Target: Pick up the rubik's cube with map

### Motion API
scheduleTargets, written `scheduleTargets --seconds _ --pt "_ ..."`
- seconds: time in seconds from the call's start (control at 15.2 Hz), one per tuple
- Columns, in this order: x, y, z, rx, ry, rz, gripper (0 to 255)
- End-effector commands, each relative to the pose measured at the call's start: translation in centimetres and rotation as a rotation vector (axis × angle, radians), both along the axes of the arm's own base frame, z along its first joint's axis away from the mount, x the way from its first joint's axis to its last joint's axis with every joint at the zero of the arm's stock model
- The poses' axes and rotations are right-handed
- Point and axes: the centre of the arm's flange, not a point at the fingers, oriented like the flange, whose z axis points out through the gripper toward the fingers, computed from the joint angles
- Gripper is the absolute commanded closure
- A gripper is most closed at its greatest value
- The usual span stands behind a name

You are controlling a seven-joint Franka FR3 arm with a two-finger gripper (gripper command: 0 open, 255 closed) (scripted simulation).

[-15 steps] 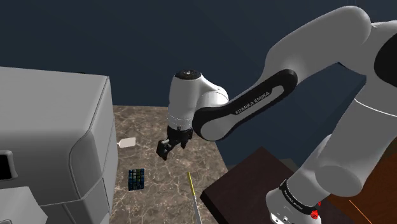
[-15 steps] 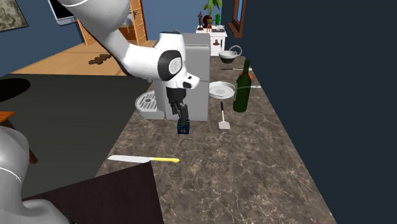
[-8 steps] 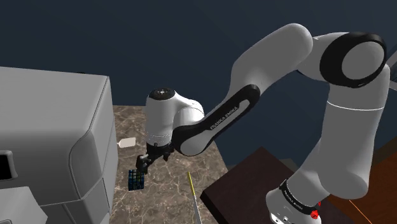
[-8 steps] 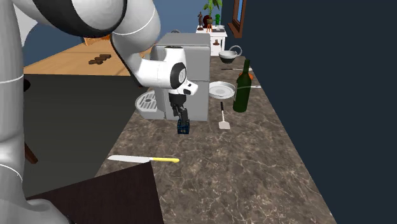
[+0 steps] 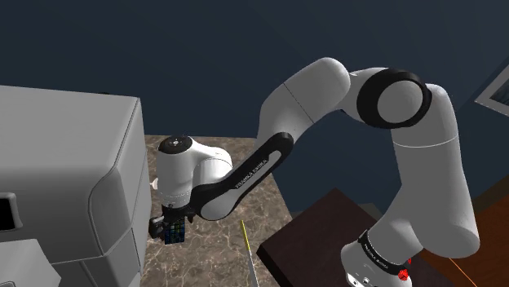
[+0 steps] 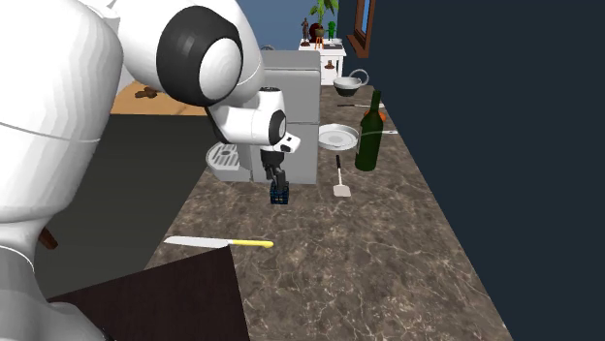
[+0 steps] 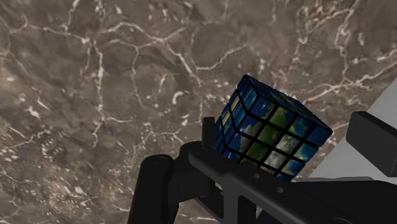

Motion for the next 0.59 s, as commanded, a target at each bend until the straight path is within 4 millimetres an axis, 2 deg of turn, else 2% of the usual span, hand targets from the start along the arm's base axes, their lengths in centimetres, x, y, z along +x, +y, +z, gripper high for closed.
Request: scheduleTargets --seconds 0.0,0.26,0.4,0.46,0.53 --pt "0.0 0.1 -1.1 0.000 0.000 -0.001 0" --pt "0.0 0.1 -3.5 0.000 0.000 -0.001 0" --pt "0.0 0.1 -3.5 0.000 0.000 -0.001 0" --pt "0.0 0.1 -3.5 0.000 0.000 -0.001 255" --pt "0.0 0.1 -3.4 0.000 0.000 -0.001 255"
